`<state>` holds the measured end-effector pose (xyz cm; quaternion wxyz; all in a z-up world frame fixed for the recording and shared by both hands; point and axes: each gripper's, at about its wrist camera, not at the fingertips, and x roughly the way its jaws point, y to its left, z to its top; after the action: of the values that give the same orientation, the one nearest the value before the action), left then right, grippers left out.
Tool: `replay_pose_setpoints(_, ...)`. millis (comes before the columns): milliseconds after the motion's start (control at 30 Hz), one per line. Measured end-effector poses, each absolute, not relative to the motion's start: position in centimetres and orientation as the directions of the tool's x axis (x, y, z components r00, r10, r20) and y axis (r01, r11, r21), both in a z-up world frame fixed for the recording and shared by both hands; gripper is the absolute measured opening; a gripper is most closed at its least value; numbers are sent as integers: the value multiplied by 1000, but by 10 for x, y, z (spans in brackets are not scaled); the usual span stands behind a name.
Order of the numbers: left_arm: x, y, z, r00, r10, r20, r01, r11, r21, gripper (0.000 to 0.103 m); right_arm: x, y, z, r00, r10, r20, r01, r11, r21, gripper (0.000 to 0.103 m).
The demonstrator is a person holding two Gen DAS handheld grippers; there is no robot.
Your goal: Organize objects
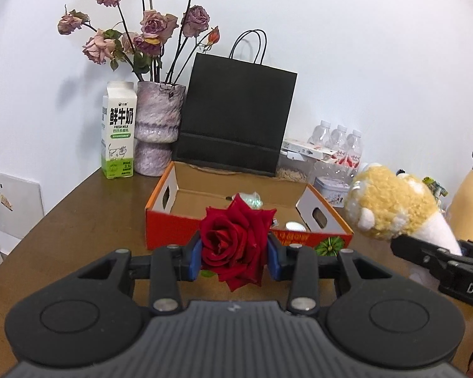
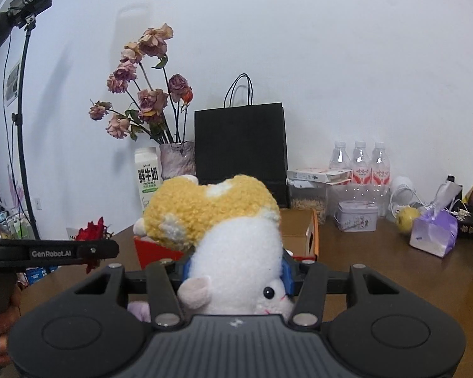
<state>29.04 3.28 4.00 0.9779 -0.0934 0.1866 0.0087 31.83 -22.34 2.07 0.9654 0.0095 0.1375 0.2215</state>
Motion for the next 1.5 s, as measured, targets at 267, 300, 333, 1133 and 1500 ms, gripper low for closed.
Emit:
replay_pose_setpoints(267, 326, 30, 49, 927, -3, -374, -65, 984, -168, 40, 362, -211, 24, 859, 430, -279, -418, 903, 103, 49)
replay_pose_setpoints(300, 331, 29, 49, 927, 0, -376, -66, 984, -165, 40, 368, -209, 25, 858, 430, -279, -418, 902, 106, 49)
replay_pose_setpoints(333, 336, 28, 50, 926, 2, -378, -69, 984, -162, 40, 374, -207, 25, 858, 431, -280, -418, 902, 108, 49)
replay_pose_setpoints(1133, 444, 29, 60, 890, 91, -447, -169, 976, -138, 40, 485, -167, 32, 847, 437, -303, -403, 899, 169, 49)
replay_pose_setpoints(1500, 485, 25, 45, 859, 121, -498, -199, 974, -106, 40, 527, -160, 21, 838, 432, -332, -398, 902, 169, 49)
